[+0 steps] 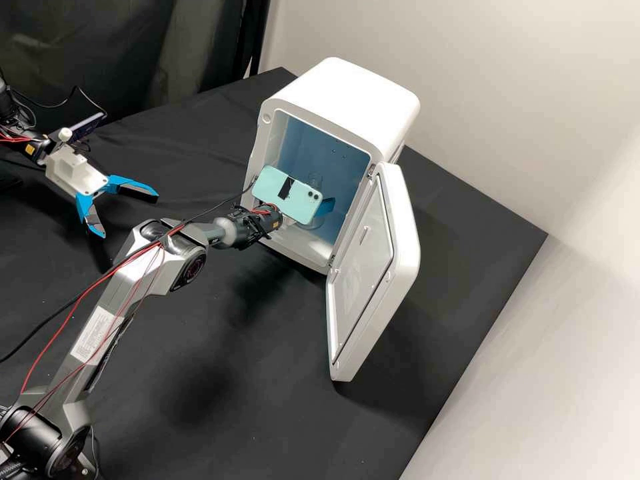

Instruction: Place the flask in the incubator

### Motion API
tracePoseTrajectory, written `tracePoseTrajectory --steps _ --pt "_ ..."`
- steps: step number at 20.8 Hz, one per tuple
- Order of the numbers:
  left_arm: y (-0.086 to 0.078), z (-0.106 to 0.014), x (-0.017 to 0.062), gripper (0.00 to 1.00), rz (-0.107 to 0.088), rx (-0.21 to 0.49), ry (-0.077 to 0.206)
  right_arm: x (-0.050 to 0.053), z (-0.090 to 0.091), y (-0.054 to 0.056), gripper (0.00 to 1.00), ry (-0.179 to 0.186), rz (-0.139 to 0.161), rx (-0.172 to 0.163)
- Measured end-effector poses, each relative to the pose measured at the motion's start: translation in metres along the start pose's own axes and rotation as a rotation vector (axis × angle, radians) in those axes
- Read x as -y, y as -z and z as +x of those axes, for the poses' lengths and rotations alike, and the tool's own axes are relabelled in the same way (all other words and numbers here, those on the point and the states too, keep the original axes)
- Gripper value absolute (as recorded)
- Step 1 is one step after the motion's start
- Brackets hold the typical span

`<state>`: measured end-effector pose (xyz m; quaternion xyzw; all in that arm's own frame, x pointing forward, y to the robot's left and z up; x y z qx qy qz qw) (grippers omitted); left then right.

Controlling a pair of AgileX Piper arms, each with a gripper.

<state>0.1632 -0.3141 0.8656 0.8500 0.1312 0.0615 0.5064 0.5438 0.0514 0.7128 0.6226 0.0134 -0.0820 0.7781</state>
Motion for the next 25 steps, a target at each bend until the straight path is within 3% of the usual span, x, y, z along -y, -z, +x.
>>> tracePoseTrajectory --steps 3,15,25 --pt "-0.0012 0.0006 0.0002 1.00 0.002 0.006 0.002 -0.0004 0.0001 0.0000 1.00 -0.001 -0.014 0.002" --pt "-0.0012 0.0006 0.0002 1.00 0.002 0.006 0.002 -0.0009 0.0003 0.0000 1.00 0.000 -0.016 -0.007" --pt "-0.0012 0.0006 0.0002 1.00 0.002 0.006 0.002 0.0024 -0.0004 -0.0004 1.00 0.036 0.059 -0.075"
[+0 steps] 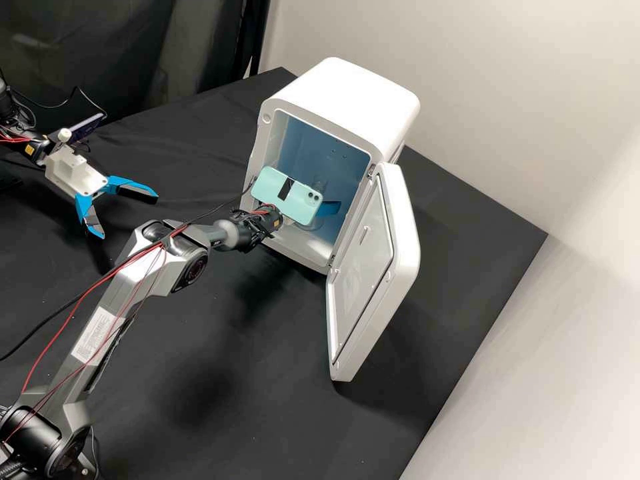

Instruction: Place the flask in the incubator

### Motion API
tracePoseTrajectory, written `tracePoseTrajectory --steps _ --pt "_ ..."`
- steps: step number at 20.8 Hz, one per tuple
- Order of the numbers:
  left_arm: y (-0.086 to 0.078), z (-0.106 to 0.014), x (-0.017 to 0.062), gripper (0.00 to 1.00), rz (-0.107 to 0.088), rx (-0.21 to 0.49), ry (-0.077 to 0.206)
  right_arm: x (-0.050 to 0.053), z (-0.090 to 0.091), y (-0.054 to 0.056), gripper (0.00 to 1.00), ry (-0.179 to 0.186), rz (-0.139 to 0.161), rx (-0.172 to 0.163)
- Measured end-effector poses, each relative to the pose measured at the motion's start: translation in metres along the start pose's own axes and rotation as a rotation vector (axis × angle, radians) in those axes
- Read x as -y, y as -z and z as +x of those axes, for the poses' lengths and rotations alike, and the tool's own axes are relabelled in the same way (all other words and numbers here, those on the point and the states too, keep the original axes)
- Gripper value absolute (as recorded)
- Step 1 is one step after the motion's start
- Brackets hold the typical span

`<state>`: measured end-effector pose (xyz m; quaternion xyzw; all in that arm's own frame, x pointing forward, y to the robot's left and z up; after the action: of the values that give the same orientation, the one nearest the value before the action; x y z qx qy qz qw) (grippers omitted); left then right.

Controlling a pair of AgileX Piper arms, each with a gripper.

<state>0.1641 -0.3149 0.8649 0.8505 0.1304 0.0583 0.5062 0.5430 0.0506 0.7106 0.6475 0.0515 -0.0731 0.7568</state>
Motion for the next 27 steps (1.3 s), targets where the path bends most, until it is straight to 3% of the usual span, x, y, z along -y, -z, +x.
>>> tracePoseTrajectory --steps 7,10,12,14,18,20,23,27 --pt "0.000 0.000 0.0000 1.00 0.000 0.000 0.000 0.001 -0.001 -0.006 1.00 0.017 0.073 -0.036" --pt "0.000 0.000 0.0000 1.00 0.000 0.000 0.000 0.002 -0.004 -0.012 1.00 0.026 0.137 -0.052" --pt "0.000 0.000 0.0000 1.00 0.000 0.000 0.000 0.002 -0.007 -0.015 1.00 0.037 0.187 -0.044" --pt "0.000 0.000 0.0001 1.00 0.000 0.000 0.000 0.003 -0.011 -0.018 1.00 0.052 0.213 -0.036" --pt "-0.001 -0.001 -0.0018 1.00 0.008 0.000 -0.008 -0.002 -0.020 -0.021 1.00 0.064 0.232 -0.034" --pt "-0.004 -0.001 -0.0042 1.00 0.016 0.004 -0.019 -0.007 -0.026 -0.019 1.00 0.043 0.242 -0.056" --pt "-0.012 0.001 -0.0054 1.00 0.029 0.034 -0.021 -0.016 -0.035 -0.019 1.00 0.009 0.235 -0.094" --pt "-0.016 0.001 -0.0048 1.00 0.032 0.047 -0.021 -0.019 -0.046 -0.023 1.00 -0.010 0.239 -0.103"
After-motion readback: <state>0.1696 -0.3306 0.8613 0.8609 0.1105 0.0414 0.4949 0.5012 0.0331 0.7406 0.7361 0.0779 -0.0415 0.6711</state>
